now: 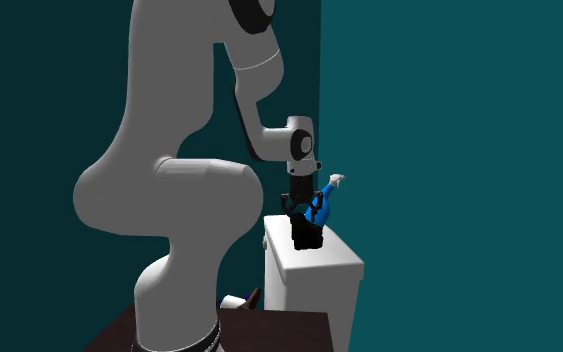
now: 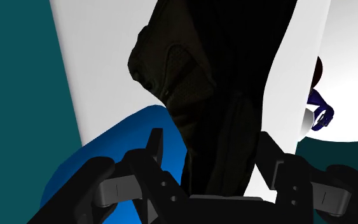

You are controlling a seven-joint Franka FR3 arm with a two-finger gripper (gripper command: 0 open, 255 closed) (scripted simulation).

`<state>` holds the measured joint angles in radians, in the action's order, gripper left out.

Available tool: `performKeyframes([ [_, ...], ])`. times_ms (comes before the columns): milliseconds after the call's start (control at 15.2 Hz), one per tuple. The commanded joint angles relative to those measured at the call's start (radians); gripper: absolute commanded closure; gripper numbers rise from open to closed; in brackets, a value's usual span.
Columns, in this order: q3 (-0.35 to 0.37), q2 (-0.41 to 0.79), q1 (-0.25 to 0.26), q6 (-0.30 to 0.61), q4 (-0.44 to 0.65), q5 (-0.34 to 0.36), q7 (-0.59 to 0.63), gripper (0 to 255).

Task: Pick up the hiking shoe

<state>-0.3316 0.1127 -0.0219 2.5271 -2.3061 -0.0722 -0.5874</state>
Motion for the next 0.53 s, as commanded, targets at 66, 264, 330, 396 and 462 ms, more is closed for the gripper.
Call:
performKeyframes([
  [66, 0.0, 0.003, -0.001, 0.002, -0.001, 0.0, 0.0, 255],
  [264, -0.001, 0.001, -0.001, 0.001, -0.002, 0.0, -0.001, 255],
  [330, -0.002, 0.0, -0.001, 0.0, -0.002, 0.001, -0.001, 255],
  [396, 0.0, 0.002, 0.0, 0.002, -0.001, 0.0, 0.0, 255],
  [462, -0.002, -0.008, 0.0, -0.011, 0.002, 0.007, 0.005, 255],
])
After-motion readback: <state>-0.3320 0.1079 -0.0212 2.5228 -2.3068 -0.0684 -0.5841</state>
